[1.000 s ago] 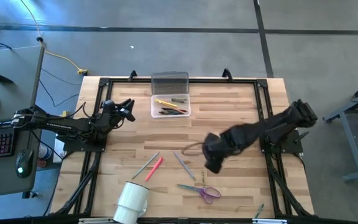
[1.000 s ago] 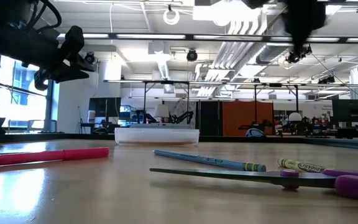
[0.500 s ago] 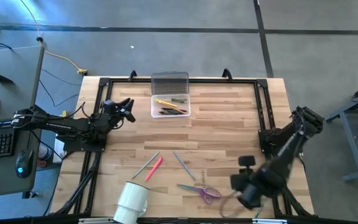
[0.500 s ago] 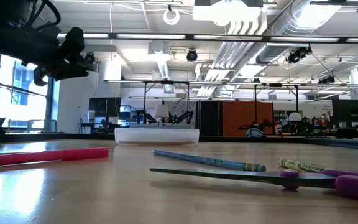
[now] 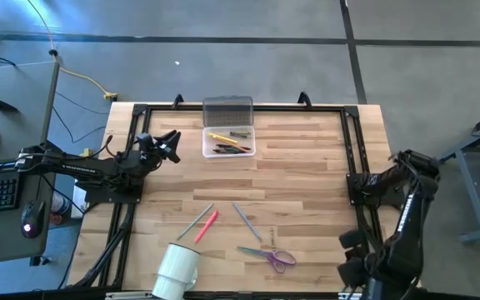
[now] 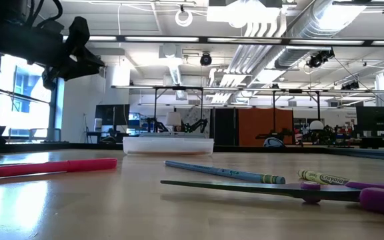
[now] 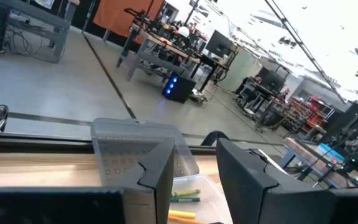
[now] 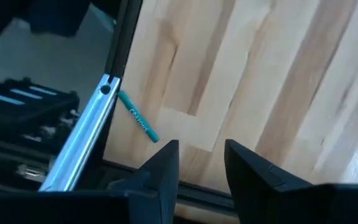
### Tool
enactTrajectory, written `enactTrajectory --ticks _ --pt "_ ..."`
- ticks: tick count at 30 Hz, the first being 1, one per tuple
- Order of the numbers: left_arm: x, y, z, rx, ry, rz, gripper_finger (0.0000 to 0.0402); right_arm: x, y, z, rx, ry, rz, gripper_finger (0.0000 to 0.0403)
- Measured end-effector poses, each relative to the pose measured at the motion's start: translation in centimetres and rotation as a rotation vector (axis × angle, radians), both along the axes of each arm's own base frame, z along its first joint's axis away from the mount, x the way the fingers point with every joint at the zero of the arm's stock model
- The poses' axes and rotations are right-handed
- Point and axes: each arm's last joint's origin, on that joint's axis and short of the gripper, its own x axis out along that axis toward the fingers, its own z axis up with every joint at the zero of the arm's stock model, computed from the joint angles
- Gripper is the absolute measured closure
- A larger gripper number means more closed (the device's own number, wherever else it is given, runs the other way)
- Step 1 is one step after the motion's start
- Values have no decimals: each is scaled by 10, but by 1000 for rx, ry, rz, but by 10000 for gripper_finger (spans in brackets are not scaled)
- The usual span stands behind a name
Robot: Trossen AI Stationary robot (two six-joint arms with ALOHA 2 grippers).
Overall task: Pick & place school supplies into a supply box
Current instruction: Put the green crayon into the supply box
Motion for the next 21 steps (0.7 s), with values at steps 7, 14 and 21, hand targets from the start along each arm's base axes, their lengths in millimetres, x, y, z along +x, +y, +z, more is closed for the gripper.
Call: enactTrajectory --ticks 7,14,21 --pt "0 0 0 -1 -6 0 246 6 15 -27 -49 79 120 290" --pt "0 0 2 -4 -29 0 246 11 26 -49 -121 68 295 290" --pt "1 -1 2 -16 -47 -52 246 13 28 -66 -201 104 498 290"
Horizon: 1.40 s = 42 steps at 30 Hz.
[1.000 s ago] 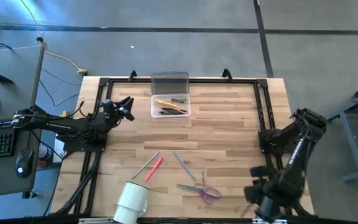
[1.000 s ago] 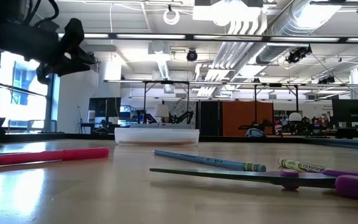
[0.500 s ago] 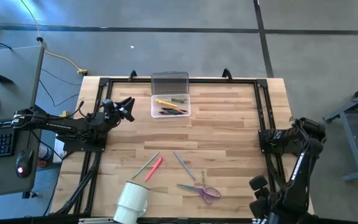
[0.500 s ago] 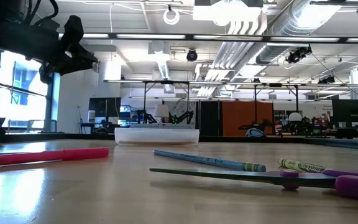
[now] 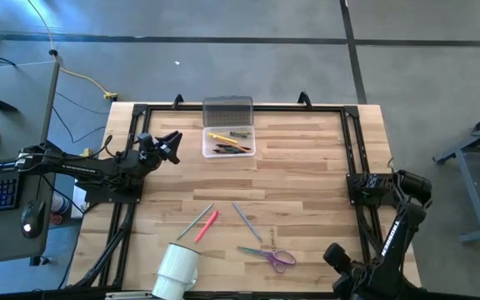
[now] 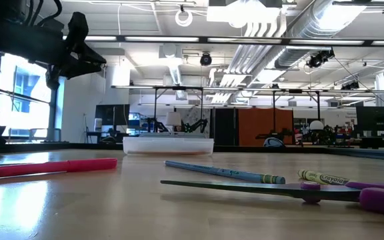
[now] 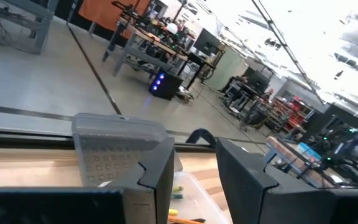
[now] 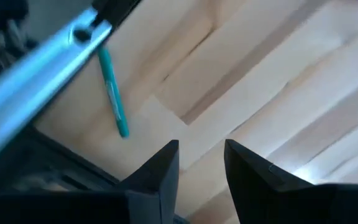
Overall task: Pick & place school supplies into a supply box
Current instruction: Put the green crayon into the supply box
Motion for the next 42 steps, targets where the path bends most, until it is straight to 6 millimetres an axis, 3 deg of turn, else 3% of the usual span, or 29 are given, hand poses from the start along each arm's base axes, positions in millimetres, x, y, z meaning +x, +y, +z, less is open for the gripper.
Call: enactTrajectory --ticks 2,6,13,19,24,35,42 --pt "0 0 0 -8 -10 -9 246 -2 -5 -6 -29 20 74 290" --pt "1 -1 0 -13 -16 -34 246 -7 -16 -23 -73 57 52 290" --pt "1 -1 0 -13 -17 -35 246 -18 -13 -45 74 202 110 291" --pt "1 -1 0 -16 -20 -37 246 -20 -13 -39 102 164 163 291" --pt "1 -1 0 -30 -36 -38 246 -20 -2 -33 223 94 180 291" --pt "1 -1 0 -50 -59 -43 246 -31 -4 -55 272 92 220 291" --pt "1 -1 0 -51 -61 -46 246 -32 -6 -54 305 117 228 291"
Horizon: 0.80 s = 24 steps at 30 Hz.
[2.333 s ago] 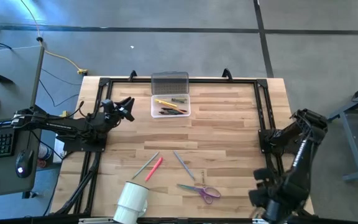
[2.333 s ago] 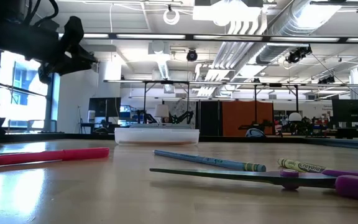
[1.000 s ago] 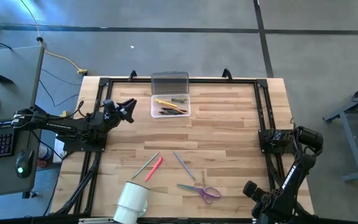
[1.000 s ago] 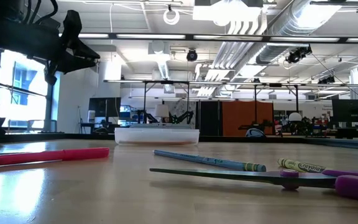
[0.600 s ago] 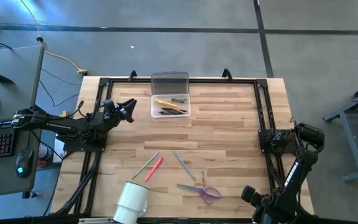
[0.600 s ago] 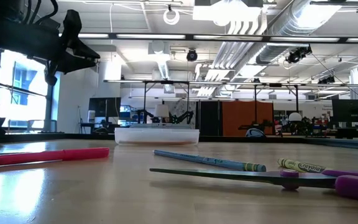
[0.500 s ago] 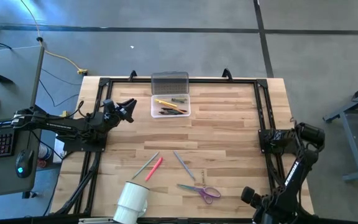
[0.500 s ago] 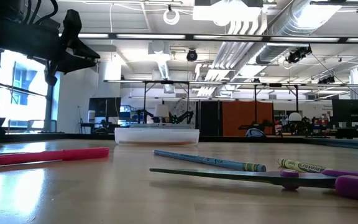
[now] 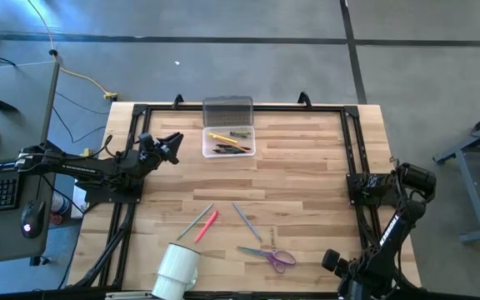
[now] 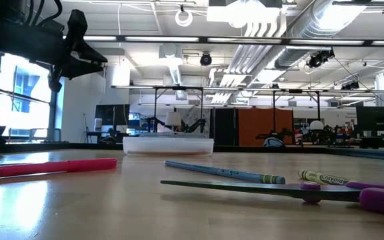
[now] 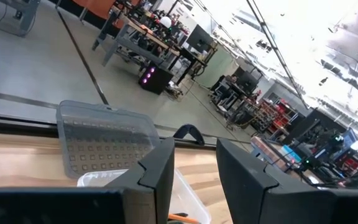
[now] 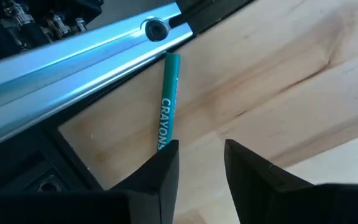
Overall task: Pick & place school supplies into a supply box
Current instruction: Put the green crayon into the supply box
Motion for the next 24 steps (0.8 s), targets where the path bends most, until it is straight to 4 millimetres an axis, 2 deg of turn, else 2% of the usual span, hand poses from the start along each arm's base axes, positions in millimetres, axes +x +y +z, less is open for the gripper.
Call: enactTrajectory --ticks 11,14,18,24 --pt "0 0 0 2 4 5 246 0 2 -3 73 -16 48 291" --pt "0 0 -1 2 11 16 246 4 -7 -9 15 -80 51 291" --pt "0 0 -1 2 11 19 246 21 -22 -14 -52 -120 51 291" --pt "2 -1 -2 8 22 -66 246 33 -43 2 -48 -31 16 291"
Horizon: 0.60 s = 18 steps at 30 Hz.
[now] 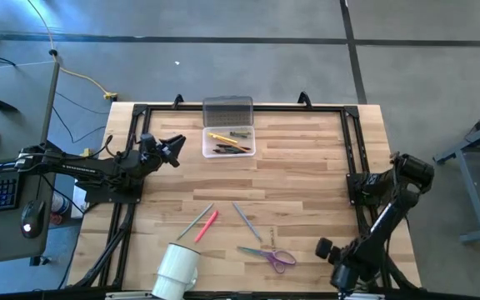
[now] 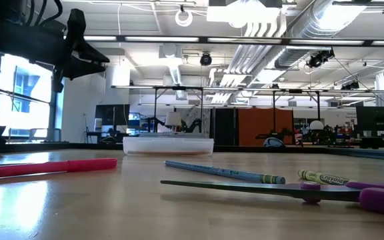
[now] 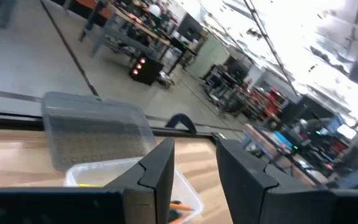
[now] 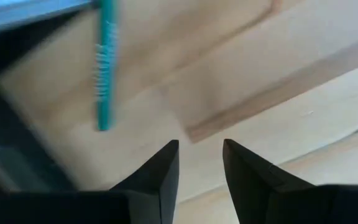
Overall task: Pick & place school supplies into a supply box
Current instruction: Put the green crayon into the supply box
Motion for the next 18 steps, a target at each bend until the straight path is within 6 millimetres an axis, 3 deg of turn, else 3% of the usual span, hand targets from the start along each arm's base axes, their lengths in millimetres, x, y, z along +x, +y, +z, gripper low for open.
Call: enactTrajectory --ticks 4,9,14,18 --pt "1 -1 1 21 8 -61 246 1 -24 21 -122 -73 -4 291" --pt "6 -6 17 148 35 -239 246 13 -63 58 -251 -320 -159 291" --pt "19 -11 45 261 98 -434 246 45 -91 94 -106 -719 -645 291" --pt "32 -12 54 213 300 -478 246 69 -110 105 130 -962 -1102 291"
